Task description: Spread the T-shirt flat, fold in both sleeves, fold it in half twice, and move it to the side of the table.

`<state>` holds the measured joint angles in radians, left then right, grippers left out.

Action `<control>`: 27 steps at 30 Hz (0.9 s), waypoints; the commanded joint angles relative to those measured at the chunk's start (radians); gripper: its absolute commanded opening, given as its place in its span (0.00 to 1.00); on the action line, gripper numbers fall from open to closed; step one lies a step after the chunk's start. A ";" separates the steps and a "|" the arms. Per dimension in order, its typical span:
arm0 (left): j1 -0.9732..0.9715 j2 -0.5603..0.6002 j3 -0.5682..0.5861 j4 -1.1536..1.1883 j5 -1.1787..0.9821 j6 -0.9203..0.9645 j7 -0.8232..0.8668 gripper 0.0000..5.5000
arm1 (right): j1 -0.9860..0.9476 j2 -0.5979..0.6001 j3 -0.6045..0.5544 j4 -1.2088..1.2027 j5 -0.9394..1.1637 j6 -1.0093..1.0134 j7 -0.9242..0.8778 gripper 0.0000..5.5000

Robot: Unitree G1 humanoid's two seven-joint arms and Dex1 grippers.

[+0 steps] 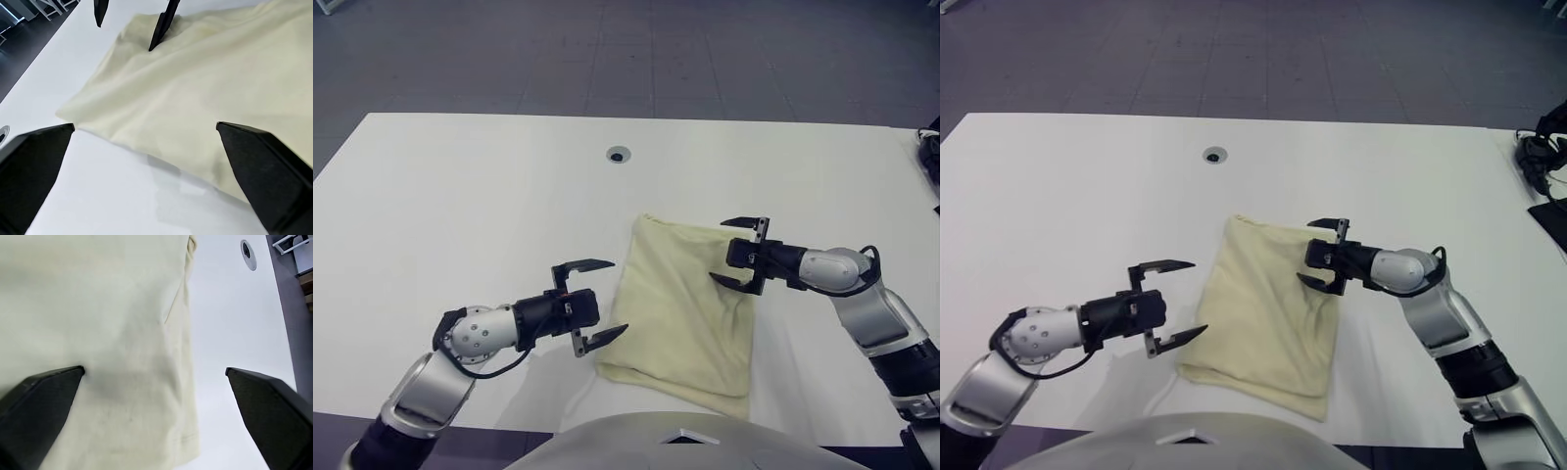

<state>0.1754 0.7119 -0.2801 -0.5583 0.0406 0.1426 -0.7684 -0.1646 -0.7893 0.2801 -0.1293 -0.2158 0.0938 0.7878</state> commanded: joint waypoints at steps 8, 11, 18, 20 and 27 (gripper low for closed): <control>-0.005 0.013 -0.187 0.163 0.232 -0.031 -0.005 0.98 | -0.015 -0.008 0.029 0.105 -0.087 -0.105 -0.014 0.98; 0.012 0.031 -0.177 0.160 0.228 -0.026 -0.011 0.98 | -0.032 -0.007 0.023 0.149 -0.095 -0.129 -0.018 0.98; 0.039 0.066 -0.150 0.142 0.217 -0.029 -0.017 0.98 | -0.095 -0.010 0.021 0.284 -0.110 -0.191 -0.036 0.98; 0.044 0.071 -0.145 0.137 0.214 -0.030 -0.014 0.98 | -0.106 -0.007 0.016 0.307 -0.096 -0.201 -0.030 0.98; 0.042 0.063 -0.139 0.129 0.210 -0.031 -0.006 0.98 | -0.082 0.017 -0.019 0.198 0.042 -0.145 0.058 0.98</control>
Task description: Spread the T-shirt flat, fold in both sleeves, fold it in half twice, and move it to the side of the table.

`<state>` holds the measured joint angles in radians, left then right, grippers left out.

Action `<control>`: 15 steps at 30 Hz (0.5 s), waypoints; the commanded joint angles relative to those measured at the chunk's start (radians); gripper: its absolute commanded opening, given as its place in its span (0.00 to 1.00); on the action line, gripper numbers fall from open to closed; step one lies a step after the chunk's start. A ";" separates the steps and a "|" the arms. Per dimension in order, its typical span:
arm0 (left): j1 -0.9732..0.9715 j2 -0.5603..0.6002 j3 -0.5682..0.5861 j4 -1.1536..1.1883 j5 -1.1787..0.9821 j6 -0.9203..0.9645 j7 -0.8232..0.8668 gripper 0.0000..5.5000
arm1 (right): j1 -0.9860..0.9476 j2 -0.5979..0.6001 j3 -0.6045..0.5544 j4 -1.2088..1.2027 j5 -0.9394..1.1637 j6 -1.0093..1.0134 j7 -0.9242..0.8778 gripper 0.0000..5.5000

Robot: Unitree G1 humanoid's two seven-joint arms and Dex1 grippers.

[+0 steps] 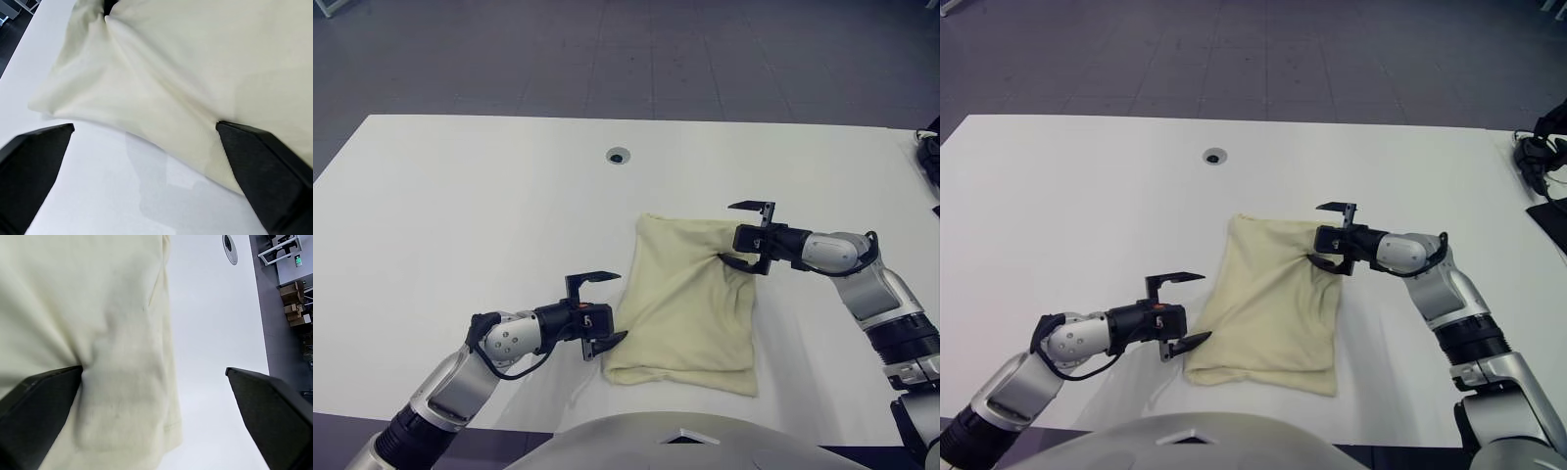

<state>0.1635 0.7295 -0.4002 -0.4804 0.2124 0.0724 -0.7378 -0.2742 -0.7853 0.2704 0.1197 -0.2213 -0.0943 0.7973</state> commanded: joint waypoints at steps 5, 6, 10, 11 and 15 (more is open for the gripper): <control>0.032 0.009 -0.006 0.049 0.029 0.034 -0.006 0.98 | 0.051 0.013 -0.032 -0.149 0.128 0.113 0.107 0.98; 0.026 -0.003 -0.001 0.046 0.019 0.033 0.000 0.98 | 0.055 0.010 -0.039 -0.170 0.142 0.125 0.115 0.98; 0.025 -0.037 0.032 -0.014 -0.080 0.020 -0.007 0.98 | 0.045 0.020 -0.095 -0.236 0.229 0.201 0.134 0.98; 0.028 -0.039 0.047 -0.040 -0.115 0.014 -0.016 0.98 | 0.040 0.022 -0.117 -0.253 0.261 0.227 0.137 0.98; 0.022 -0.039 0.124 -0.120 -0.226 0.035 -0.035 0.98 | 0.048 -0.012 -0.194 -0.322 0.325 0.293 0.145 0.98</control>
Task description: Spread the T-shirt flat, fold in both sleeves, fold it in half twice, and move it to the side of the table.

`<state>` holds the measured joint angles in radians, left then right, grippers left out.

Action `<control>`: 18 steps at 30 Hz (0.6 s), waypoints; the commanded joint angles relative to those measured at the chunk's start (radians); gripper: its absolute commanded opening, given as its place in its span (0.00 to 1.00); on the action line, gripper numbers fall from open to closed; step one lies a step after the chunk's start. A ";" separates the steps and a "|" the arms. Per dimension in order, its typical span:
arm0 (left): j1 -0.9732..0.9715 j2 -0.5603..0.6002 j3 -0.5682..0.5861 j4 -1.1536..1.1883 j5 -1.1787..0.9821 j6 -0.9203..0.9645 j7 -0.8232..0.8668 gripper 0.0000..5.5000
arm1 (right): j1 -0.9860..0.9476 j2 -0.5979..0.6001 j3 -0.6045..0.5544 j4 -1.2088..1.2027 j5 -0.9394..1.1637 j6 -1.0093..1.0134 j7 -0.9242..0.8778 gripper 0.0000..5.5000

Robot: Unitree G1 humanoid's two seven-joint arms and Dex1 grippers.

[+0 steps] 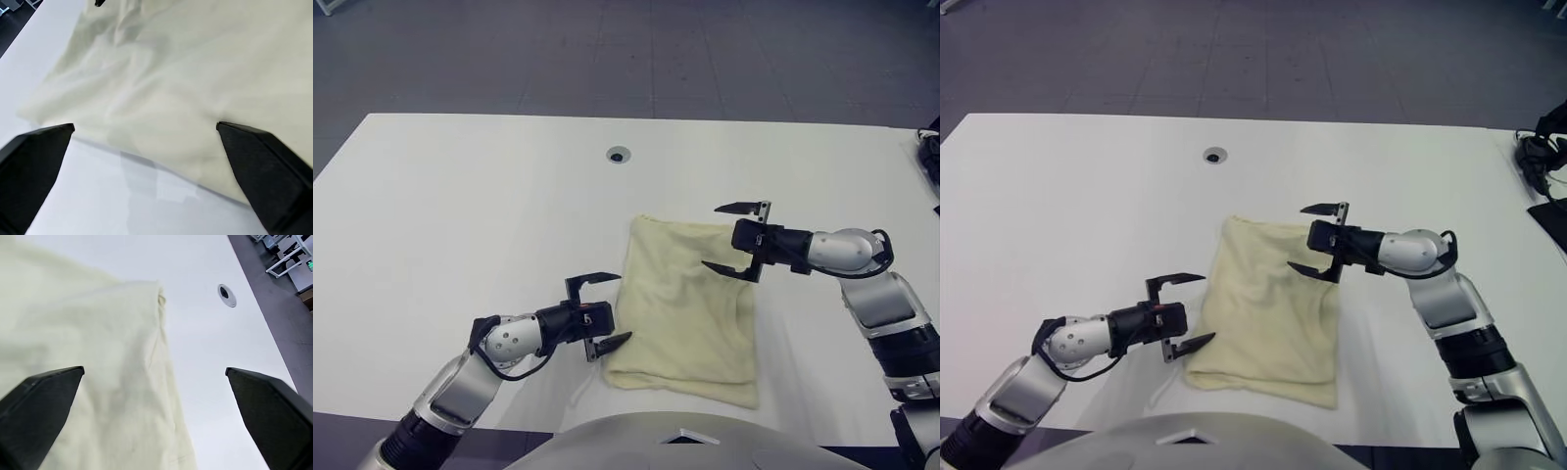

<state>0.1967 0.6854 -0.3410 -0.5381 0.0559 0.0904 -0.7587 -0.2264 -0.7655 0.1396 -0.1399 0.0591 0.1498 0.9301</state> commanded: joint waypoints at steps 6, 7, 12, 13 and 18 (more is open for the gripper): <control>-0.013 0.062 0.251 -0.160 -0.226 0.049 -0.061 0.98 | 0.289 -0.182 -0.261 -0.467 0.271 0.219 0.160 0.98; -0.004 0.077 0.286 -0.177 -0.264 0.048 -0.083 0.98 | 0.372 -0.210 -0.289 -0.535 0.289 0.224 0.199 0.98; 0.130 0.227 0.317 -0.197 -0.219 -0.010 -0.219 0.98 | 0.692 -0.290 -0.326 -0.682 0.183 0.180 0.266 0.98; 0.154 0.260 0.280 -0.183 -0.165 -0.028 -0.240 0.98 | 0.734 -0.294 -0.318 -0.685 0.147 0.171 0.255 0.98; 0.203 0.292 0.175 -0.175 -0.066 -0.065 -0.276 0.98 | 0.842 -0.294 -0.290 -0.687 0.074 0.160 0.233 0.98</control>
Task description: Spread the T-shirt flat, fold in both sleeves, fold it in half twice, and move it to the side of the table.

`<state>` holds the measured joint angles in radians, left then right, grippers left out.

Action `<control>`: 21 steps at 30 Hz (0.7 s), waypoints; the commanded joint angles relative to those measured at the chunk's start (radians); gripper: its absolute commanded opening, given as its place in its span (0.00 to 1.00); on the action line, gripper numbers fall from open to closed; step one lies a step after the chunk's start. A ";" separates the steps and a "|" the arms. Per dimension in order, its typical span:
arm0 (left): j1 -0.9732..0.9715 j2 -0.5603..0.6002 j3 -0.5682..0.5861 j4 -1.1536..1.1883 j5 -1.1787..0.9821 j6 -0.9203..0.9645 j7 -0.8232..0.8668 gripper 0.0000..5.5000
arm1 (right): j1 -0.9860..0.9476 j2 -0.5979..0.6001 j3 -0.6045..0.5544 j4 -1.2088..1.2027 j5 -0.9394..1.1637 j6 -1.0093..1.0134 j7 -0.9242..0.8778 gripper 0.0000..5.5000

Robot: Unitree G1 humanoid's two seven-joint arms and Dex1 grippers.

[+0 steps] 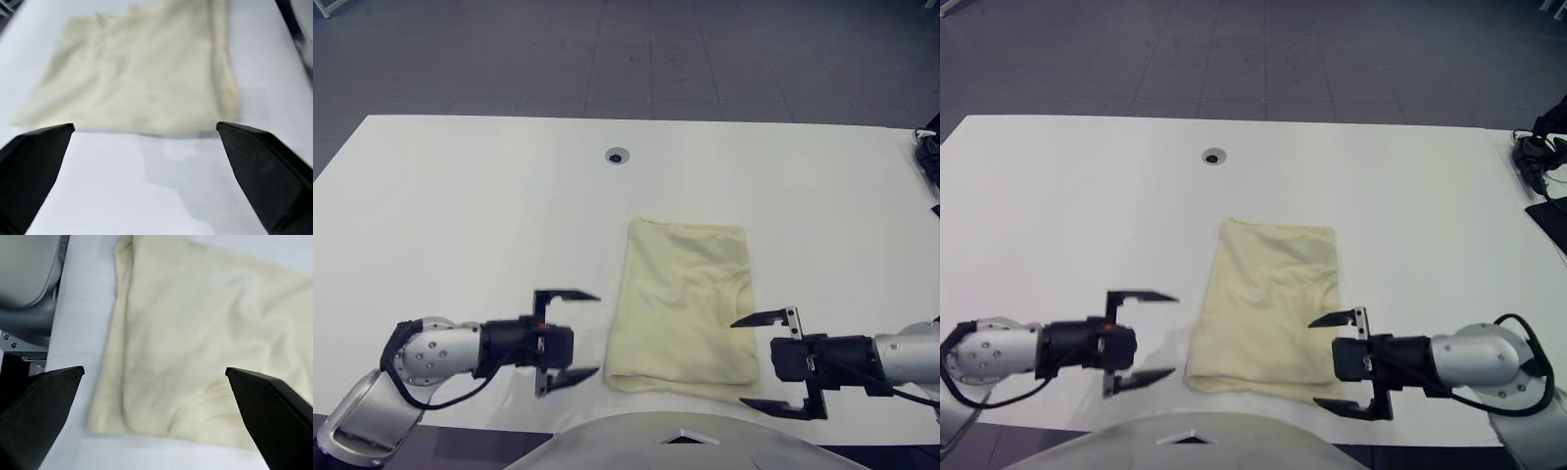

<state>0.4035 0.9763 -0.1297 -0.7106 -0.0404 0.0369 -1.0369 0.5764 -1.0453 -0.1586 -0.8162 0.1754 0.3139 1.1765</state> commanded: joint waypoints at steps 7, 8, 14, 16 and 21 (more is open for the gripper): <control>-0.052 -0.029 -0.138 0.046 0.163 -0.035 0.034 0.98 | 0.039 -0.038 0.124 0.023 -0.210 -0.022 -0.070 0.98; -0.056 -0.035 -0.149 0.051 0.174 -0.036 0.039 0.98 | 0.035 -0.041 0.143 0.031 -0.234 -0.033 -0.076 0.98; -0.064 -0.058 -0.186 0.049 0.205 -0.044 0.059 0.98 | 0.016 -0.061 0.189 0.032 -0.311 -0.047 -0.089 0.82; -0.063 -0.069 -0.199 0.048 0.220 -0.042 0.067 0.98 | 0.005 -0.070 0.209 0.035 -0.338 -0.056 -0.090 0.77; -0.075 -0.079 -0.221 0.056 0.241 -0.049 0.079 0.98 | -0.002 -0.074 0.227 0.040 -0.374 -0.056 -0.101 0.62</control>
<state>0.3330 0.8959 -0.3432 -0.6635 0.1776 -0.0138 -0.9634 0.5752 -1.1067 0.0555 -0.7992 -0.1562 0.2444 1.0918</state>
